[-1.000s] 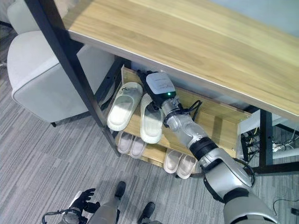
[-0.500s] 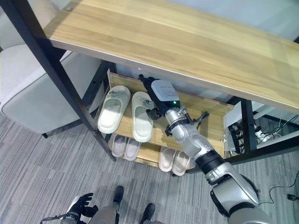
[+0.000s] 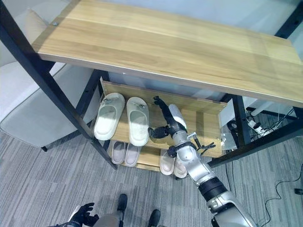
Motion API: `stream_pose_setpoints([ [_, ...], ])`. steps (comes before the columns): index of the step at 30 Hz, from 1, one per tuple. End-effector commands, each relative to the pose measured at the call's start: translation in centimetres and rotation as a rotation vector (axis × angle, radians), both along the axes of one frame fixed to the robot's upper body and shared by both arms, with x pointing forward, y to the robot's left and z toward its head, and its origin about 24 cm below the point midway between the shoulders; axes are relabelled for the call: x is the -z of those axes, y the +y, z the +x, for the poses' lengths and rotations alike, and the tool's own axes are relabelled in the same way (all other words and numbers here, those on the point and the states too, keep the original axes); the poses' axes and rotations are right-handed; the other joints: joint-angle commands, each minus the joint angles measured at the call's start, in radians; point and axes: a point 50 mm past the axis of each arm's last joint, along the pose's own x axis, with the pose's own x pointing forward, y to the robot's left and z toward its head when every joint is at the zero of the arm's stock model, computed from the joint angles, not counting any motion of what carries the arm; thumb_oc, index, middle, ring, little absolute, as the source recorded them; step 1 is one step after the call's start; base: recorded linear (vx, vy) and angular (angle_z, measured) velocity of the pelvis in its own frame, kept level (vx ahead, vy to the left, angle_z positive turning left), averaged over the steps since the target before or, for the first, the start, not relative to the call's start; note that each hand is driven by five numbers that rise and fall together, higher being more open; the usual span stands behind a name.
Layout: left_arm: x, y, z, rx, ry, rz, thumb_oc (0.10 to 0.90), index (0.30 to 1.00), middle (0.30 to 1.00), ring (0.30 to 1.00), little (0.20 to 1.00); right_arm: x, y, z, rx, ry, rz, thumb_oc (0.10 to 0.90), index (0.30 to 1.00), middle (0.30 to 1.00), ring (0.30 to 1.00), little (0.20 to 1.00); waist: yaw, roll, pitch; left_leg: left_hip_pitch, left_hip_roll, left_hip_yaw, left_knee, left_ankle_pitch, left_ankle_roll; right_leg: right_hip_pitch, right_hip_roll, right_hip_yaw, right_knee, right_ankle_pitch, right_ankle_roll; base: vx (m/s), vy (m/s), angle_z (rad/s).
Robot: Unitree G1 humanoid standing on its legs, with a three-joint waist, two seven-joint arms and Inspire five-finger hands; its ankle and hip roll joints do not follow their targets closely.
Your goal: Arrange the slippers neatly on the shoe rack.
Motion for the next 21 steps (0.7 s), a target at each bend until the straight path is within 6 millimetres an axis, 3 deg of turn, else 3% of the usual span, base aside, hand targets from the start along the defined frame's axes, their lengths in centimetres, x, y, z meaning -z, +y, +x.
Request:
stream_pose_setpoints([
  [1,0.9,-1.1,-1.9,0.06,0.069,0.003,0.8,0.9,0.9,0.9,0.9,-3.3,0.9,0.1,-0.02,-0.155,0.193,0.8,0.9,0.9,0.9,0.9,-0.002,0.002,-0.081,0.063,0.06,0.085,-0.007,-0.085,-0.074,-0.048,-0.068,0.011,0.037,0.027,0.092,0.0,0.0,0.0],
  [7,0.9,-0.9,-2.0,0.055,0.083,0.023,0.8,0.9,0.9,0.9,0.9,-0.5,1.8,-0.9,-0.022,0.006,0.514,0.8,0.9,0.9,0.9,0.9,-0.004,0.002,-0.076,0.063,0.057,0.088,-0.007,-0.085,-0.075,-0.051,-0.071,0.009,0.038,0.03,0.092,0.0,0.0,0.0],
  [18,0.8,-0.8,-1.8,0.051,0.079,0.036,0.8,0.9,0.9,0.9,0.9,0.7,3.0,-1.6,-0.052,0.078,0.613,0.8,0.9,0.9,0.9,0.9,-0.002,0.002,-0.065,0.056,0.053,0.085,-0.007,-0.082,-0.074,-0.065,-0.078,0.007,0.05,0.03,0.092,0.0,0.0,0.0],
  [21,0.8,-0.8,-1.6,0.047,0.073,0.047,0.8,0.9,0.9,0.9,0.9,1.5,4.2,-2.1,-0.057,0.127,0.694,0.8,0.9,0.9,0.9,0.9,-0.004,0.005,-0.052,0.049,0.052,0.086,-0.007,-0.079,-0.073,-0.075,-0.08,0.008,0.057,0.032,0.092,0.0,0.0,0.0],
])
